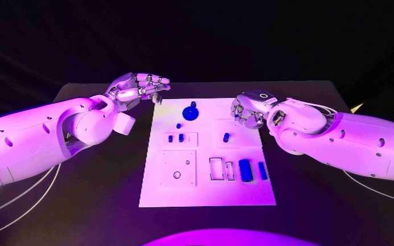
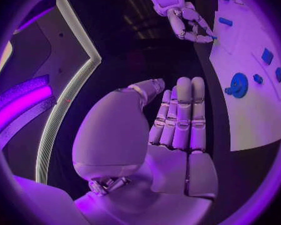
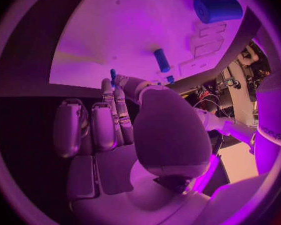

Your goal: Assemble the parts on the task board

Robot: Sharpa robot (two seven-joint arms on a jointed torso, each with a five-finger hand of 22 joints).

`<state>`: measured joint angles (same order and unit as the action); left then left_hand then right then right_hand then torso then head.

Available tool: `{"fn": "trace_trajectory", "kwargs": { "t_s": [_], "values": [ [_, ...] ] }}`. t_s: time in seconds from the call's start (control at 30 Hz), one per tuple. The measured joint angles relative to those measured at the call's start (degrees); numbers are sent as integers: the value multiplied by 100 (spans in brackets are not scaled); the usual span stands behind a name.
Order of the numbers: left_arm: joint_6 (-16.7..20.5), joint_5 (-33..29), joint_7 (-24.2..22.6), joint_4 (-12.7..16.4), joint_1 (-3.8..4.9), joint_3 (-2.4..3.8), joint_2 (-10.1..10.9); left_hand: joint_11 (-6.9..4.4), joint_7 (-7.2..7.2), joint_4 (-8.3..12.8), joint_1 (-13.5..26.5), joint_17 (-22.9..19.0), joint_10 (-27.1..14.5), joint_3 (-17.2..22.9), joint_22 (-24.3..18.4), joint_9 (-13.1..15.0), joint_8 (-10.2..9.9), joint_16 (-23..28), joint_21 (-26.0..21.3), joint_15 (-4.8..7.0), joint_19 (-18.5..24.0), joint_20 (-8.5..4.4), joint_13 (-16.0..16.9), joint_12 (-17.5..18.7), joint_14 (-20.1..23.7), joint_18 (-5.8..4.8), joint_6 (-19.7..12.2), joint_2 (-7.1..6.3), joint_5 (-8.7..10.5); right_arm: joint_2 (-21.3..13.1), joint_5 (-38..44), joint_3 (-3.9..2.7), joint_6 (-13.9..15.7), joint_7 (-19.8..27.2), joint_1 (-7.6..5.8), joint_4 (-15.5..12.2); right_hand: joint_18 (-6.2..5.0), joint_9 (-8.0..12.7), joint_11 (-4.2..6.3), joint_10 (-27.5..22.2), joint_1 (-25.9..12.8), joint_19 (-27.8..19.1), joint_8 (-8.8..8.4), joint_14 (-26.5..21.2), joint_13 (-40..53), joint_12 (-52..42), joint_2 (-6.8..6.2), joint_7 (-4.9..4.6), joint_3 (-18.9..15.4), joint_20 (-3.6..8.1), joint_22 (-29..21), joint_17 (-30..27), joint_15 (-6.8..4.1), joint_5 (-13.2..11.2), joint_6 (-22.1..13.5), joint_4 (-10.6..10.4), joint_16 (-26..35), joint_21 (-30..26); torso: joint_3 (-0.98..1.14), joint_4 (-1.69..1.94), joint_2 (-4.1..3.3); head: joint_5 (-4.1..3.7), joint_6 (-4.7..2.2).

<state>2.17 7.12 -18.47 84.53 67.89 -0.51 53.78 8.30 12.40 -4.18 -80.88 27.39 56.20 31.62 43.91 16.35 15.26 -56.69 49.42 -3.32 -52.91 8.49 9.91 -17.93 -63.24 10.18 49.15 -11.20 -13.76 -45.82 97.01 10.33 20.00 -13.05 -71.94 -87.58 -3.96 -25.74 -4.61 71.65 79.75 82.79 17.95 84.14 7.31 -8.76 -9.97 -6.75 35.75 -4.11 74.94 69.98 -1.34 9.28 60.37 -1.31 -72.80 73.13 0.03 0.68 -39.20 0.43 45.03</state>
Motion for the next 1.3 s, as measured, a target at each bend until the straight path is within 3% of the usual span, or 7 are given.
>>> {"fn": "trace_trajectory", "kwargs": {
  "t_s": [0.3, 0.5, 0.7, 1.0, 1.13, 1.3],
  "values": [
    [0, 0, 9, -4, 0, 0, 0, 0, 18, 16, 0, -5, 0, -16, -6, 0, 0, 0, 0, -8, 0, 0, 0, 0, 8, 0, -20, 0, 0, -272, -180, -38, 195, 63, -71, -445, 0, 4, 0, 0, 3, 21, -1, 0, 3, 2, 2, 20, 0, -21, -1, 0, 0, -21, 19, 0, 0, 25, 2, 1, -3, 30, -3],
    [0, 0, 12, -7, 0, 0, -12, -1, 18, 16, 0, -5, -41, -16, -5, 0, 0, 0, 0, -8, 0, 0, -1, 0, 8, 0, -20, 0, 0, -322, -336, -45, 353, 185, -58, -943, 0, -3, 0, 0, 3, 21, -2, -5, 39, 3, 2, 20, 0, -21, -1, 0, -4, -33, 19, 0, -23, 25, 9, -3, -3, 131, -3],
    [0, 0, 12, -15, 0, 0, -41, -1, 18, 15, 0, -5, -41, -16, -10, -5, 0, 0, 0, -8, 0, 0, -1, 0, 8, -1, -20, 0, 0, -184, -438, -46, 483, 345, 49, -1291, 0, -3, 0, 0, 3, 21, -7, -20, 40, 4, 1, 20, 1, -21, -2, 15, -19, -35, 18, 1, -45, 65, 7, 1, 7, 289, 3],
    [1, 0, 10, -37, 0, -1, -108, -1, 18, 15, 0, -5, -40, -16, -10, -5, 0, -1, 0, -8, 0, 0, -1, 0, 8, -1, -20, 0, 0, 293, -438, -25, 508, 535, 337, -1286, 0, -9, 0, 0, 2, 21, -7, -21, 39, 40, 1, 21, 79, -21, -2, 15, -19, -63, 18, 79, -44, 65, 7, -8, 4, 642, 34],
    [1, -1, 10, -56, 0, -1, -173, -1, 17, 15, 0, -10, -40, -16, -10, -4, 0, -1, 0, -8, 0, 0, -1, 0, 8, 0, -20, 0, 0, 524, -419, -8, 495, 595, 493, -1149, 0, -9, 0, 0, -15, 20, -12, -20, 37, 42, 17, 22, 86, -21, -3, 15, -19, -58, 17, 87, -45, 64, 6, -6, -2, 760, 36],
    [-2, -1, 12, -68, 0, -1, -238, 10, -3, 15, 0, -10, -51, -15, -17, -4, 0, -1, 0, -8, 0, 0, 0, -27, 8, 0, -41, 0, 0, 683, -382, 4, 435, 621, 582, -1015, 0, -18, 0, 0, -37, 20, -13, -20, 34, 52, 39, 30, 102, -21, -3, 1, -19, -56, 9, 102, -44, 64, 4, 2, -3, 869, 82]
  ]
}}
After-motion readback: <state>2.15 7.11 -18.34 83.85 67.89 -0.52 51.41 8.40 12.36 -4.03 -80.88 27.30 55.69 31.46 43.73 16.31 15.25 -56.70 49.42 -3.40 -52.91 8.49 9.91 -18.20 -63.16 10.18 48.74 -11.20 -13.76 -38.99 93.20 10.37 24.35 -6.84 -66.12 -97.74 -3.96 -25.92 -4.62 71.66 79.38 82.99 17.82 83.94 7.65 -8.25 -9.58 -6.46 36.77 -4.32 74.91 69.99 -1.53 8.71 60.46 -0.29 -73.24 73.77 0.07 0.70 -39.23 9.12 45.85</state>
